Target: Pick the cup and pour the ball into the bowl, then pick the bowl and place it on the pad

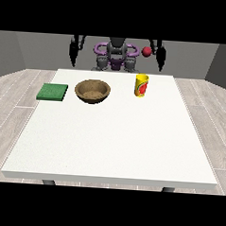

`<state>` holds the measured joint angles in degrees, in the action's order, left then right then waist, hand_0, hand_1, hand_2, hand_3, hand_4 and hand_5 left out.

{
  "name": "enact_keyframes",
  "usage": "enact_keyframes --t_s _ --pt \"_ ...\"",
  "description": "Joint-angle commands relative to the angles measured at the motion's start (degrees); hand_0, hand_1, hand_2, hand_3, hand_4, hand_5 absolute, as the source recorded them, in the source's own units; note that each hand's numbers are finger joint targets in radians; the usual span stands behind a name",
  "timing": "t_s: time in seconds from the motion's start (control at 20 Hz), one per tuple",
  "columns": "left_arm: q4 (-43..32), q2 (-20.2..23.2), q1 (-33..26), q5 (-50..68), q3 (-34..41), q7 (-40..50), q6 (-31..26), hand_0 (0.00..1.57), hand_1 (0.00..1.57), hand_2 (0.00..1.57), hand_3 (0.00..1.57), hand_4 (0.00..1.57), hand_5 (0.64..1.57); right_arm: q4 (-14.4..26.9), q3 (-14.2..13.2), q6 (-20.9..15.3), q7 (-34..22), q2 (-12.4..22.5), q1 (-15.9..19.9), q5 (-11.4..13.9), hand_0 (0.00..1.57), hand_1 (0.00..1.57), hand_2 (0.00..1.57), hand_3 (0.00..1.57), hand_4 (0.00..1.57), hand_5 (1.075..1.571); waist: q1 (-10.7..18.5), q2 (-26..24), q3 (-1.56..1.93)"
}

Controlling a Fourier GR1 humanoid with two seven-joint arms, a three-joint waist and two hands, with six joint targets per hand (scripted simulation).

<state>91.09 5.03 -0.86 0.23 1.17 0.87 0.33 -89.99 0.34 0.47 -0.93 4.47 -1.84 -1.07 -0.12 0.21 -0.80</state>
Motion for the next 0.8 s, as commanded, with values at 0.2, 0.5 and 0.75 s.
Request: enact_keyframes --t_s 0.2,0.5,0.75 --pt "5.7 2.4 0.8 0.6 0.4 5.0 -0.8 0.0 0.0 0.0 0.0 0.0 1.557 -5.9 -1.0 0.2 -4.8 2.8 0.6 -0.2 0.0 0.0 0.0 0.0 0.0 1.569 -0.5 -14.5 0.54" --pt "9.1 5.9 5.5 13.7 10.4 9.3 -4.9 0.0 0.0 0.0 0.0 0.0 1.554 -7.1 -12.4 11.2 -4.1 10.8 -0.1 -14.0 0.0 0.0 0.0 0.0 0.0 1.57 -1.9 -9.2 0.8" --pt "6.4 6.7 1.0 16.2 13.4 1.2 -10.6 0.0 0.0 0.0 0.0 0.0 1.547 -8.1 -13.4 9.7 -3.6 9.1 1.4 -13.4 0.0 0.0 0.0 0.0 0.0 1.569 -0.1 -5.1 0.78"
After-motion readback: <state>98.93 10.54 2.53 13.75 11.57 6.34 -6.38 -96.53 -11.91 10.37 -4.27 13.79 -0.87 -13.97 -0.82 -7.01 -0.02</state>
